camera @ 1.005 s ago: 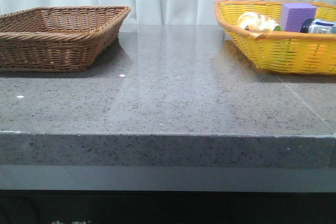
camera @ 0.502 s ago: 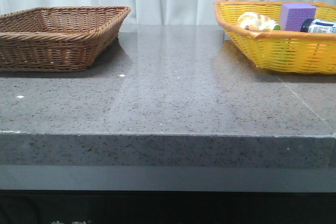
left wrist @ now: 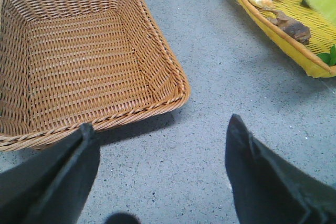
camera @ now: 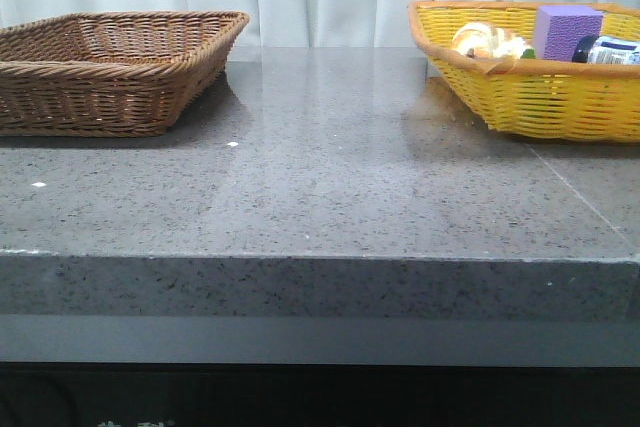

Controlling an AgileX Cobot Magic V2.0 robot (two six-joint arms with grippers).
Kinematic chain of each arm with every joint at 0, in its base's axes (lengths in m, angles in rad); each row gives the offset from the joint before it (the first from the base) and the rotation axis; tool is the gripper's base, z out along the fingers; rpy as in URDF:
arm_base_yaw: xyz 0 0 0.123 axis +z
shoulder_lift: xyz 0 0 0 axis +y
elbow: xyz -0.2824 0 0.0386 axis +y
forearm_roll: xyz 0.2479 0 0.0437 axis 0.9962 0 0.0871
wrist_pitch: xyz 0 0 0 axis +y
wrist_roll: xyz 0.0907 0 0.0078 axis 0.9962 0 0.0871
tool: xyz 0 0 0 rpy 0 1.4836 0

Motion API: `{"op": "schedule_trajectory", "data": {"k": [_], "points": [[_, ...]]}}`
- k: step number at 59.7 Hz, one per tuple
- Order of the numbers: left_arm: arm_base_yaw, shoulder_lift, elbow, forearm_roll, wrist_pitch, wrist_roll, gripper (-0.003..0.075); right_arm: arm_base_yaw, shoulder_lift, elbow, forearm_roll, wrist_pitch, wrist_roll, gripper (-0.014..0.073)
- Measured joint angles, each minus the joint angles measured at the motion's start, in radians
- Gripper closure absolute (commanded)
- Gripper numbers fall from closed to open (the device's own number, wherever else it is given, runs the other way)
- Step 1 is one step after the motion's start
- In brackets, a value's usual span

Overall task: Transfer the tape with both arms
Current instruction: 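Lower the tape roll onto the table between baskets, open right gripper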

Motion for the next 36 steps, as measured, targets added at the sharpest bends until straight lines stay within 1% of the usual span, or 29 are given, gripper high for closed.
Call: {"op": "schedule_trajectory", "data": {"k": [12, 19, 23, 36], "points": [[0.000, 0.000, 0.000, 0.000, 0.000, 0.000, 0.0227, 0.124, 0.099, 0.000, -0.051, -0.021, -0.036, 0.0412], [0.000, 0.000, 0.000, 0.000, 0.000, 0.000, 0.0227, 0.177, 0.167, 0.000, -0.088, -0.036, -0.041, 0.0412], [0.000, 0.000, 0.000, 0.000, 0.000, 0.000, 0.0227, 0.194, 0.202, 0.000, -0.110, -0.045, -0.043, 0.0412], [0.000, 0.000, 0.000, 0.000, 0.000, 0.000, 0.0227, 0.199, 0.299, 0.000, -0.190, -0.055, -0.043, 0.0412]]}}
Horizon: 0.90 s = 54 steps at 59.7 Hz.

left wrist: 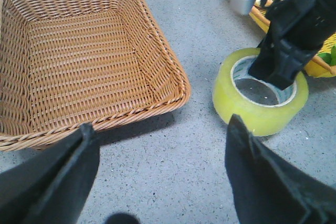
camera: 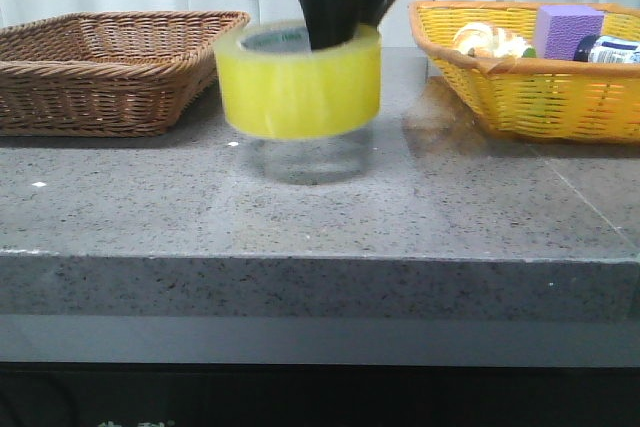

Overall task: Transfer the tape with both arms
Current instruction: 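Lower the tape roll onto the table between baskets, open right gripper, then raise the right gripper away from the tape roll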

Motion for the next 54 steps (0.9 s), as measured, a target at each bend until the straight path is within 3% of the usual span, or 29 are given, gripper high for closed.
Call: {"op": "schedule_trajectory", "data": {"k": [20, 36, 54], "points": [[0.000, 0.000, 0.000, 0.000, 0.000, 0.000, 0.0227, 0.000, 0.056, 0.000, -0.040, -0.013, -0.002, 0.0403], [0.000, 0.000, 0.000, 0.000, 0.000, 0.000, 0.0227, 0.000, 0.068, -0.016, -0.053, -0.010, -0.002, 0.0127], [0.000, 0.000, 0.000, 0.000, 0.000, 0.000, 0.0227, -0.002, 0.024, -0.087, -0.016, 0.025, 0.000, 0.0127]]}}
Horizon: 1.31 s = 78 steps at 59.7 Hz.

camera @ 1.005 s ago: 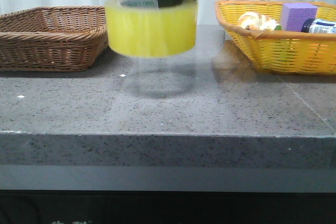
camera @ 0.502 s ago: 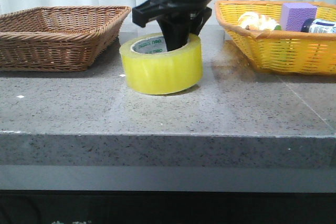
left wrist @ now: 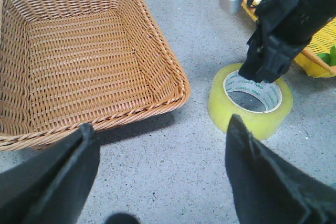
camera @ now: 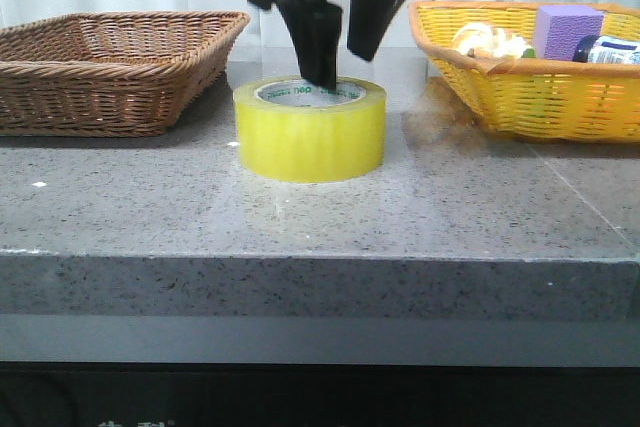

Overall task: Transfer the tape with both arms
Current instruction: 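Raise the right gripper away from the tape roll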

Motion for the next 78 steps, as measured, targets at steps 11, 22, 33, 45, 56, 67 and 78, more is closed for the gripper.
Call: {"op": "schedule_trajectory", "data": {"k": [11, 22, 33, 45, 56, 67, 78], "points": [[0.000, 0.000, 0.000, 0.000, 0.000, 0.000, 0.0227, -0.034, -0.132, 0.000, 0.116, 0.002, 0.000, 0.0127], [0.000, 0.000, 0.000, 0.000, 0.000, 0.000, 0.0227, -0.093, -0.298, 0.086, 0.158, -0.018, 0.000, 0.0127], [0.000, 0.000, 0.000, 0.000, 0.000, 0.000, 0.0227, -0.158, -0.485, 0.293, 0.181, -0.116, 0.002, 0.0127], [0.000, 0.000, 0.000, 0.000, 0.000, 0.000, 0.0227, -0.212, -0.715, 0.537, 0.209, -0.250, 0.002, 0.0127], [0.000, 0.000, 0.000, 0.000, 0.000, 0.000, 0.0227, -0.311, -0.889, 0.709, 0.214, -0.288, 0.004, 0.0127], [0.000, 0.000, 0.000, 0.000, 0.000, 0.000, 0.0227, -0.418, -1.042, 0.841, 0.214, -0.298, 0.004, 0.0127], [0.000, 0.000, 0.000, 0.000, 0.000, 0.000, 0.0227, -0.434, -1.188, 0.960, 0.237, -0.304, 0.004, 0.0127]]}}
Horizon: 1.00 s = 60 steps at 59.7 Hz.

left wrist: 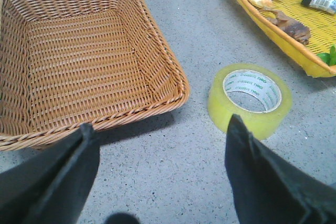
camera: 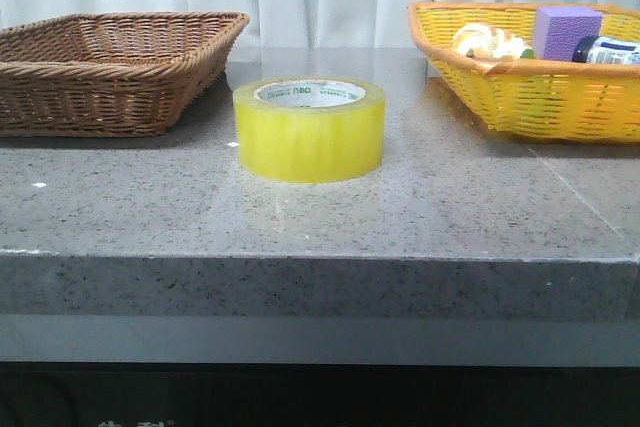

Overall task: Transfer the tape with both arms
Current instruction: 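Raise the right gripper away from the tape roll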

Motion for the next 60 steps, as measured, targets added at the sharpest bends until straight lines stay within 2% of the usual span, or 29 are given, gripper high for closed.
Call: {"op": "schedule_trajectory", "data": {"k": [16, 49, 60], "points": [[0.000, 0.000, 0.000, 0.000, 0.000, 0.000, 0.0227, -0.002, -0.112, 0.065, 0.013, 0.000, 0.000, 0.0127], [0.000, 0.002, -0.002, -0.016, -0.007, 0.006, 0.0227, -0.002, -0.115, 0.065, 0.013, -0.001, 0.000, 0.0127], [0.000, 0.072, -0.084, -0.023, 0.047, 0.064, 0.0225, -0.002, -0.115, 0.065, 0.013, -0.001, 0.000, 0.0127]]}}
